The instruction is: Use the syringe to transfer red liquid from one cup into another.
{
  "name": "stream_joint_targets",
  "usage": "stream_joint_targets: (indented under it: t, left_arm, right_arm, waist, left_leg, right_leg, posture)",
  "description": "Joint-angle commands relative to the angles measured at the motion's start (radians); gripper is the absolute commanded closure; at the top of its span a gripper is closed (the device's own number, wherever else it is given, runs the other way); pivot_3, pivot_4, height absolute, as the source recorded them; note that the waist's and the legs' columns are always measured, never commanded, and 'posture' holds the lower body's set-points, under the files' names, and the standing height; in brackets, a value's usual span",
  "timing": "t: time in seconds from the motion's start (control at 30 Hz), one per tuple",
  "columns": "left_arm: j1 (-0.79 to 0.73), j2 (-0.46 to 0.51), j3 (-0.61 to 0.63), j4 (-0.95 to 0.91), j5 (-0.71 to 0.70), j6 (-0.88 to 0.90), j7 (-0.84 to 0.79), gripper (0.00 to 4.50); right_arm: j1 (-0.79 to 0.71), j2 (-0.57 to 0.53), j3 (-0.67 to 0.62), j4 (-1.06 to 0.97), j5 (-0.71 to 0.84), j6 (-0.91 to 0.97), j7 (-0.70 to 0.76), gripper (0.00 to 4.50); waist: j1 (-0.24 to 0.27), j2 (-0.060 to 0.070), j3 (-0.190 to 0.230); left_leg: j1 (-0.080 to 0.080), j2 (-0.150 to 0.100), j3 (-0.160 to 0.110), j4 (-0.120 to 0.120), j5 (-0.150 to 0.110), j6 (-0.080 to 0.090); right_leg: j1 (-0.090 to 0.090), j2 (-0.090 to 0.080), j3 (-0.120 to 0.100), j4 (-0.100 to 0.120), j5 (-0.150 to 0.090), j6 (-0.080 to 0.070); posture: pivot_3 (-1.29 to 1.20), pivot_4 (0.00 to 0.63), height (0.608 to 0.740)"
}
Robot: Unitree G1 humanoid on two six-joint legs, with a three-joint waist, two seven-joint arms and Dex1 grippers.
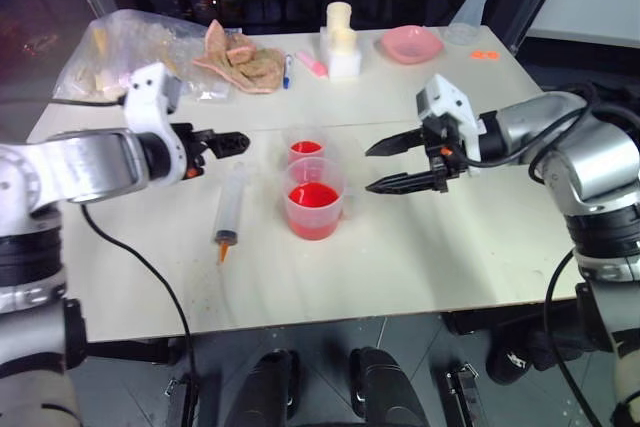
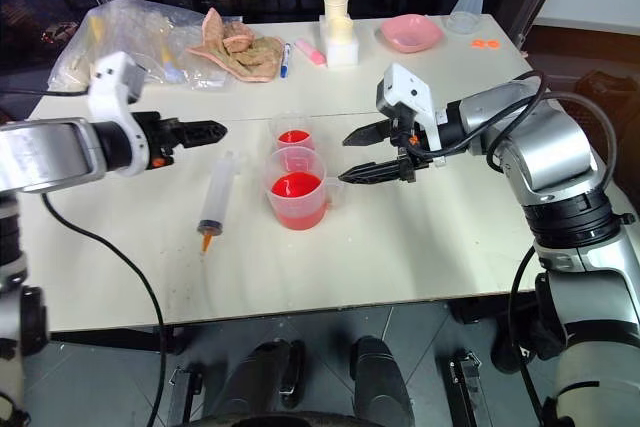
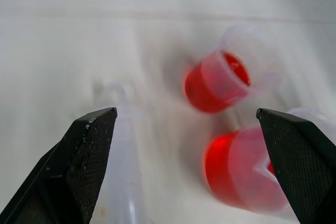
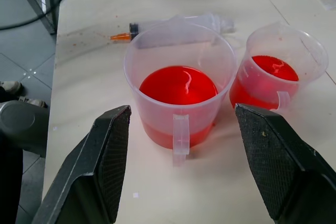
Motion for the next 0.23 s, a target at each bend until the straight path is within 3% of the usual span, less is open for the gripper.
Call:
stream_joint_targets:
  t: [0.03,0.23]
  left_arm:
    - [0.074,0.134,0.026,-0.054,0.014,0.023,-0.118,0.05]
    - [0.229,0.306,0.122,-0.159,0.119,0.074,-0.439,0.05]
  right_arm:
    - [-0.027,-0.003,-0.009,0.003,-0.015,-0.039,0.03,1.23]
    - [-0.039,-0.001,-0.015,0.023,-0.033,-0.063,0.06,1.23]
  waist:
    - [0.001,-0.001,0.001]
    - [0.008,-0.001,0.001]
  left_leg:
    - [0.0,0.0,0.0,0.0,0.0,0.0]
    - [0.0,0.0,0.0,0.0,0.0,0.001]
  right_leg:
    - [0.0,0.001,0.0,0.0,0.0,0.0]
    - [0.001,0.0,0.0,-0.002,0.0,0.0]
  posture:
    - [0.0,0.15,0.74]
    - [0.0,0.15,0.74]
